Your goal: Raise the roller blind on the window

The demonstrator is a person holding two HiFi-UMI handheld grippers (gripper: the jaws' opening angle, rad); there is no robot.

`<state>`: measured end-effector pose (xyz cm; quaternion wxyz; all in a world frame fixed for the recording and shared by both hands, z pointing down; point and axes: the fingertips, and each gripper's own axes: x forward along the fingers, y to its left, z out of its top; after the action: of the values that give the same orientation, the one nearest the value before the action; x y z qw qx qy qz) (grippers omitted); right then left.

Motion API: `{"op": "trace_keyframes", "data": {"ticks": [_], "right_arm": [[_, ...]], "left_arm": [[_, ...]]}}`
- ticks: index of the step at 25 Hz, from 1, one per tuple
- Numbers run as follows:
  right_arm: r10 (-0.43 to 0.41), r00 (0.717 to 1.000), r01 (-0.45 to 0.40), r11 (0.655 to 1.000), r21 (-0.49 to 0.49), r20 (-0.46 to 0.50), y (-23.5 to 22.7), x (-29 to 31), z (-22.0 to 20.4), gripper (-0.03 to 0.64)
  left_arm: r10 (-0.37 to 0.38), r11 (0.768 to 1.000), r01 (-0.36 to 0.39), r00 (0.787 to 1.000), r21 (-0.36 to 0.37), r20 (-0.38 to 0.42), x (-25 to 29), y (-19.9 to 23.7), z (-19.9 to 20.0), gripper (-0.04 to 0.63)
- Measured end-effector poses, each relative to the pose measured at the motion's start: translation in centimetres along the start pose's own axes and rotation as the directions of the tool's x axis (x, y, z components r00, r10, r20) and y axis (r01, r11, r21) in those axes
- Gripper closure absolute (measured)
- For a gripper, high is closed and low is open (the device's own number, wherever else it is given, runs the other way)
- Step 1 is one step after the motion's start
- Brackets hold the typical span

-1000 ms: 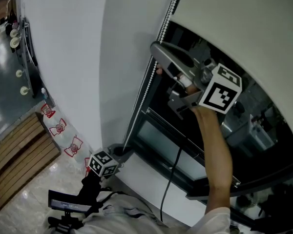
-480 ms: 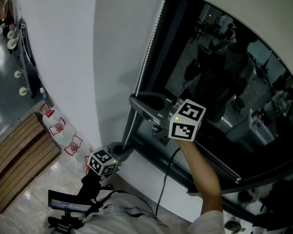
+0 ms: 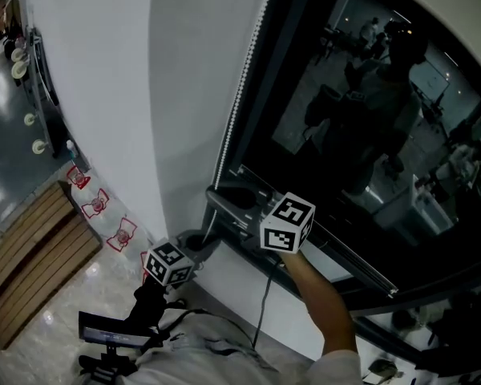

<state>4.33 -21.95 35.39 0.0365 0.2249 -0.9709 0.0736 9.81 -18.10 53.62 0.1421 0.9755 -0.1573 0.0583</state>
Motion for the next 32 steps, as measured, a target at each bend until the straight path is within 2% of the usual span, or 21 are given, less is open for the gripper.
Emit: {"op": "trace_keyframes", "data": {"ticks": [13,17,20,26,29,32], "right_arm": [[-0.016,0.988,0.028,0.997,0.073,-0.156,-0.2,1.5,-10.1,0.601],[-0.031,0.984,0.056,0.989,0.139,-0.175,-0.6,1.3,-13.2,0.6],[-0.039,0.989,0.064,0.984,0.167,-0.146,-0.9,0.8,-12.8,0.6],[0.011,0.992,0.003,0.994,0.106,-0.127,0.2,0.8,-11.7,0.595],[0.026,0.998,-0.02,0.994,0.108,-0.057,0.2,0.6,-9.4,0.525],[0.022,1.0,-0.023,0.995,0.094,0.007,-0.4,0.2,-5.9,0.511]], "left_arm": [[0.002,1.0,-0.002,1.0,0.002,-0.001,0.0,0.2,-0.2,0.597],[0.012,1.0,-0.011,0.999,0.015,-0.052,0.2,0.2,-1.3,0.597],[0.003,1.0,-0.003,0.999,-0.003,-0.039,0.3,0.0,-1.3,0.597],[0.003,1.0,-0.003,1.0,0.008,-0.019,0.2,0.2,-0.5,0.597],[0.005,1.0,-0.005,1.0,0.008,-0.022,0.2,0.2,-0.5,0.597],[0.007,1.0,-0.006,1.0,0.008,-0.024,0.2,0.3,-0.5,0.597]]}}
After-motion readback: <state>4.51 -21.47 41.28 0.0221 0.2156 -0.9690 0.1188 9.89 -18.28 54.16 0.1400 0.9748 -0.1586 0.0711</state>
